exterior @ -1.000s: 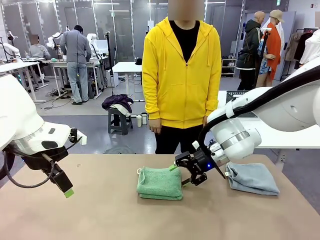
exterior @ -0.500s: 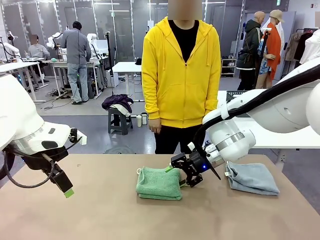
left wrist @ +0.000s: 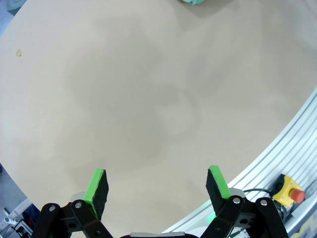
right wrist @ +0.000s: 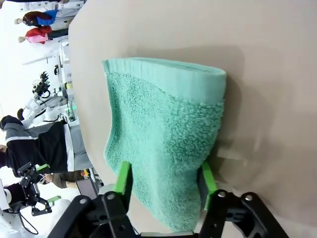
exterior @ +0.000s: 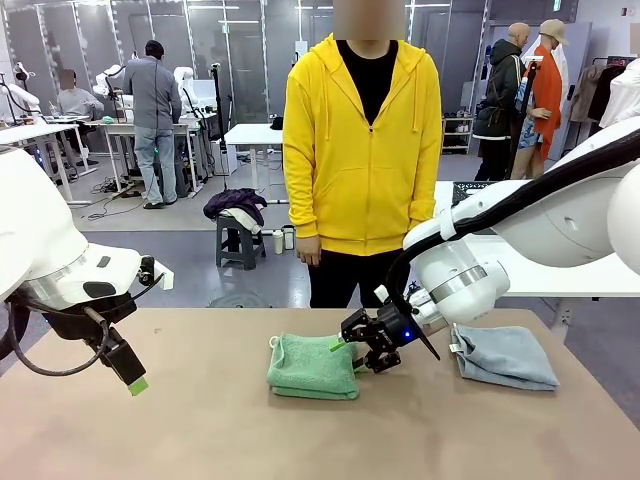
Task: Fold the towels and place them in the basket.
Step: Stack the folded Towel with hook on the right side of the table.
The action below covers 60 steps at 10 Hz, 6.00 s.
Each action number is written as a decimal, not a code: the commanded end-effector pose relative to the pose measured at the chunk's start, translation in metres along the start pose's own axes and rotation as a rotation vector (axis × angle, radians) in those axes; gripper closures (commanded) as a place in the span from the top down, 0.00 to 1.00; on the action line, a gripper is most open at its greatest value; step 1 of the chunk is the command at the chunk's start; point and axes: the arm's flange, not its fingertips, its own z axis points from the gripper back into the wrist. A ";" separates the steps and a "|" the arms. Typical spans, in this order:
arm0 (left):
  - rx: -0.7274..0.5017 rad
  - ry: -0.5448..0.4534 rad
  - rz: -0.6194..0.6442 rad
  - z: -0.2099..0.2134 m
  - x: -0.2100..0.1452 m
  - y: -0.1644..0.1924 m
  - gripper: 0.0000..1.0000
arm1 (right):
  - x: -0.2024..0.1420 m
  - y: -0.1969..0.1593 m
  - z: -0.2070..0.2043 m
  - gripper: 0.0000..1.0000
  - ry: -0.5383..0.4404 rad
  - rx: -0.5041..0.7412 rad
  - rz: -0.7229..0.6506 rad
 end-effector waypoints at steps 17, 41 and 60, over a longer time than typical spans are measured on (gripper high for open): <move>0.009 -0.007 -0.005 -0.002 0.002 0.001 1.00 | -0.006 0.021 0.020 0.05 -0.023 -0.063 0.088; 0.009 -0.007 -0.005 -0.002 0.002 0.001 1.00 | 0.034 0.031 0.327 0.05 -0.044 -0.167 0.252; 0.009 -0.007 -0.005 -0.002 0.002 0.001 1.00 | 0.039 -0.066 0.331 1.00 -0.013 -0.513 -0.076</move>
